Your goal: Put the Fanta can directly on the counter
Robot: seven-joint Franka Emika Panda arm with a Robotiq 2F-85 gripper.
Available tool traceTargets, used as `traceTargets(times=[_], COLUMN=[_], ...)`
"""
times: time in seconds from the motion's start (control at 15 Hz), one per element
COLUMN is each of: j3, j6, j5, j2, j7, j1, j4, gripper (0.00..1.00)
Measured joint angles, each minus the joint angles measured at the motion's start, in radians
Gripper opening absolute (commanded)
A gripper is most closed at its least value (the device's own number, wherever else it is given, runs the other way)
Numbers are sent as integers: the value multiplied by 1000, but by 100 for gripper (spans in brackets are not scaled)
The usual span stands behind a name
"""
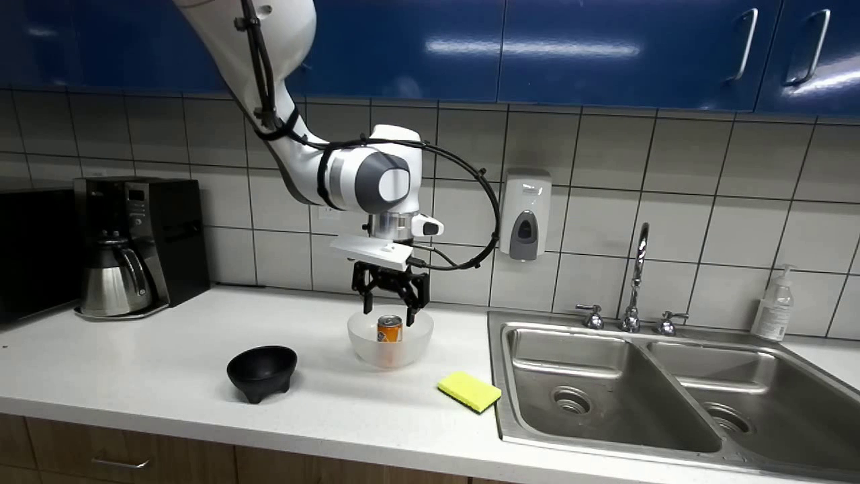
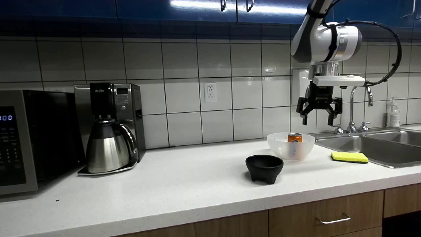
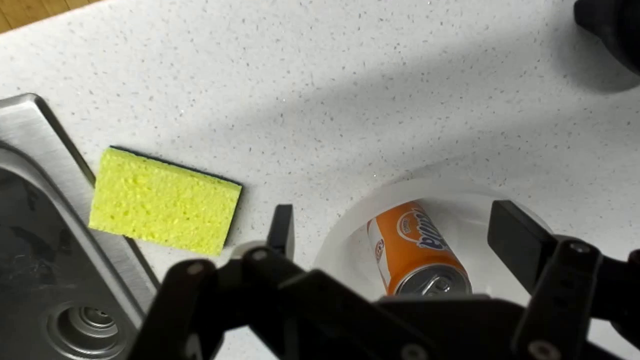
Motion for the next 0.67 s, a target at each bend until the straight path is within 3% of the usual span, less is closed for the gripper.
traceTargets(times=[0.67], j3=[42], j6=[0], j5=[0], j2=[174], j7=[48], j1=[-1], j4=[154], gripper=[100])
